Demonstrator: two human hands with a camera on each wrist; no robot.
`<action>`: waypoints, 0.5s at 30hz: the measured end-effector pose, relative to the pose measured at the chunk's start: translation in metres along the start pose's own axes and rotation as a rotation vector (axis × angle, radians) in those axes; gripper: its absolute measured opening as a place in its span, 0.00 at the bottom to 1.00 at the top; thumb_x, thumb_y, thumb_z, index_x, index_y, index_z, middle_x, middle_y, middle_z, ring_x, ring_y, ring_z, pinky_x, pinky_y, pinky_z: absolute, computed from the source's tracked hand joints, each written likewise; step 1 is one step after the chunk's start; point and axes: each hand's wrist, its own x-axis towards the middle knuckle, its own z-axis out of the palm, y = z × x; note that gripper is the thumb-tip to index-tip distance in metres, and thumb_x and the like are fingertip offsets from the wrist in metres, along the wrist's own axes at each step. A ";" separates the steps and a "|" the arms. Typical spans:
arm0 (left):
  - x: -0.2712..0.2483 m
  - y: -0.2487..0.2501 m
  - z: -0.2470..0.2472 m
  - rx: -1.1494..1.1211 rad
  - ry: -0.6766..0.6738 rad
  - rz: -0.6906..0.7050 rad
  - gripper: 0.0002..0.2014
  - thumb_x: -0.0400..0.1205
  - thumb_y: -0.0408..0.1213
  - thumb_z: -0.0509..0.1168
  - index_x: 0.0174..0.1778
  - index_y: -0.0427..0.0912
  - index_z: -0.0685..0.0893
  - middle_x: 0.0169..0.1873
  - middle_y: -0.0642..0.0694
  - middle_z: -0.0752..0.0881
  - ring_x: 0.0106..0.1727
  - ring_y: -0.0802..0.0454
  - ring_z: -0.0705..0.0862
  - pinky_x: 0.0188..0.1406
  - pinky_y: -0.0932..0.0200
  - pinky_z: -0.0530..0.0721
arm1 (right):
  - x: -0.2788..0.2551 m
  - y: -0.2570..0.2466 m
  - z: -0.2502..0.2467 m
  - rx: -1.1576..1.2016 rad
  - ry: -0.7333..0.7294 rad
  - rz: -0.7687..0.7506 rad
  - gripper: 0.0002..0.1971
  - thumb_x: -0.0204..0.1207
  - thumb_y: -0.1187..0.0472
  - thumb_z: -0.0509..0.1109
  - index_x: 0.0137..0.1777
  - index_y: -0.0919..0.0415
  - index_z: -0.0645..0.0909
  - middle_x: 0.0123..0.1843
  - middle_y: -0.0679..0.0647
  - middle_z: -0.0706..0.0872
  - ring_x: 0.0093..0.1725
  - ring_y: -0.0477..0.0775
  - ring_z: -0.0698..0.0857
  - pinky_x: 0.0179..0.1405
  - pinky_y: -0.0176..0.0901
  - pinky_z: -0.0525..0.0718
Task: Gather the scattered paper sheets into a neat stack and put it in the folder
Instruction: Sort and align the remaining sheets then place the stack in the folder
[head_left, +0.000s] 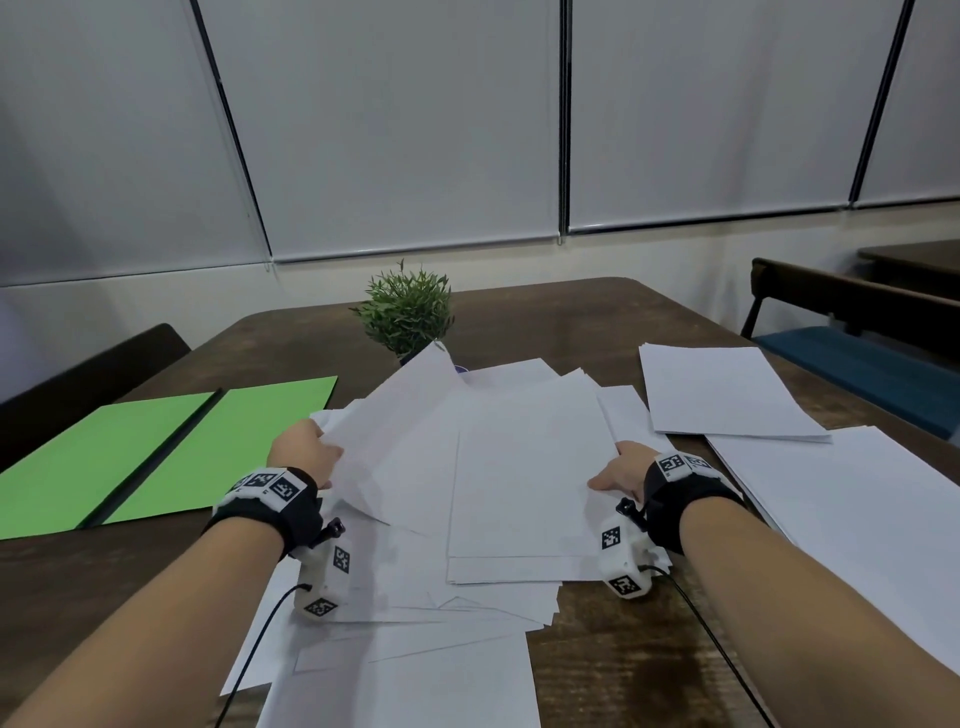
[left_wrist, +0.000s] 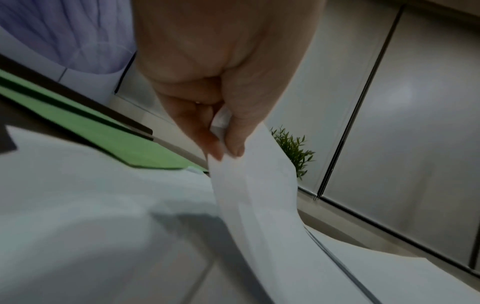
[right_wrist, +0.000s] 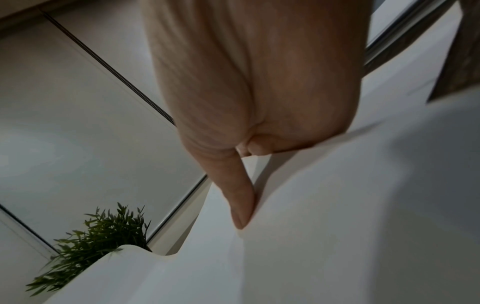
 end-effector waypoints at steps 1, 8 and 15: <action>0.003 0.000 -0.005 -0.030 0.026 0.015 0.11 0.80 0.31 0.65 0.57 0.32 0.78 0.48 0.36 0.83 0.31 0.43 0.85 0.19 0.58 0.82 | -0.002 0.000 0.000 -0.004 -0.003 0.004 0.30 0.71 0.57 0.78 0.71 0.64 0.73 0.67 0.59 0.82 0.65 0.63 0.81 0.66 0.52 0.79; 0.003 0.019 -0.063 -0.276 0.200 0.106 0.15 0.83 0.30 0.57 0.63 0.31 0.79 0.55 0.33 0.85 0.42 0.36 0.89 0.31 0.61 0.87 | -0.001 0.000 0.001 0.011 0.009 0.005 0.33 0.69 0.57 0.78 0.72 0.65 0.72 0.68 0.61 0.81 0.64 0.64 0.81 0.66 0.56 0.80; 0.001 0.028 -0.092 -0.620 0.161 0.062 0.16 0.79 0.25 0.59 0.64 0.32 0.77 0.56 0.33 0.83 0.51 0.34 0.87 0.46 0.41 0.90 | -0.003 -0.001 0.002 0.116 0.004 0.012 0.31 0.77 0.43 0.65 0.73 0.66 0.72 0.70 0.61 0.78 0.66 0.66 0.79 0.69 0.53 0.76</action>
